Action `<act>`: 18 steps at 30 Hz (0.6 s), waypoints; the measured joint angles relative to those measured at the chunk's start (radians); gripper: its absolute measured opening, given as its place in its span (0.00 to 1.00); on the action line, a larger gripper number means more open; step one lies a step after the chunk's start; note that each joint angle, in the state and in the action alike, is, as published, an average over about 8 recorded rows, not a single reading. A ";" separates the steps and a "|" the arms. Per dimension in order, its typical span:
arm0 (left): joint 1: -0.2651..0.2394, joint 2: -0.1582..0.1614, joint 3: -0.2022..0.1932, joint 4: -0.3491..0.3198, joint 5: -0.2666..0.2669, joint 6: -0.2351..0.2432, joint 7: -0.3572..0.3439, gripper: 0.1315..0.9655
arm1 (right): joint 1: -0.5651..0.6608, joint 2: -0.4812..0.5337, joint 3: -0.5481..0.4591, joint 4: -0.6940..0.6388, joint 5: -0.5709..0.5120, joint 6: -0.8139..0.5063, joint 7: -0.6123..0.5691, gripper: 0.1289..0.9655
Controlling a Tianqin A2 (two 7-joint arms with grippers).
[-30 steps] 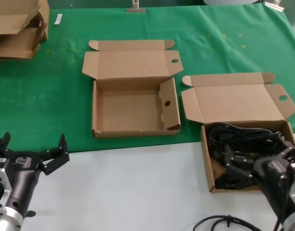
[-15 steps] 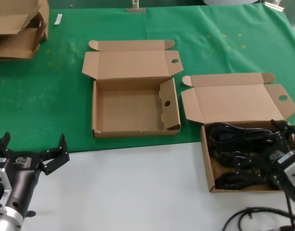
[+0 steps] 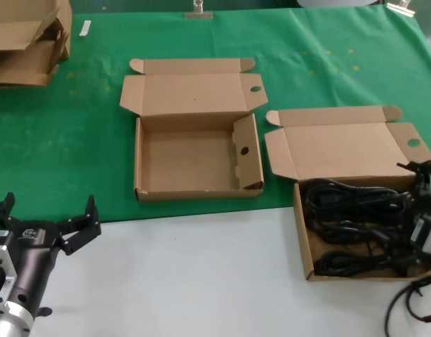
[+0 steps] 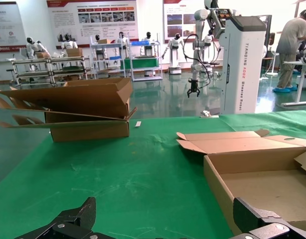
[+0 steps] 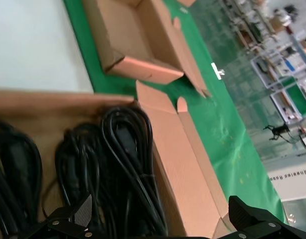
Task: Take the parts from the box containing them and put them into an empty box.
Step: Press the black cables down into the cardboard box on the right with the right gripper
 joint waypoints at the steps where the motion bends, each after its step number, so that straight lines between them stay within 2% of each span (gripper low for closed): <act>1: 0.000 0.000 0.000 0.000 0.000 0.000 0.000 1.00 | 0.015 0.003 -0.004 -0.008 -0.007 -0.011 -0.012 1.00; 10: 0.000 0.000 0.000 0.000 0.000 0.000 0.000 1.00 | 0.138 -0.012 -0.039 -0.071 -0.040 -0.077 -0.081 1.00; 18: 0.000 0.000 0.000 0.000 0.000 0.000 0.000 1.00 | 0.199 -0.050 -0.072 -0.128 -0.065 -0.098 -0.133 1.00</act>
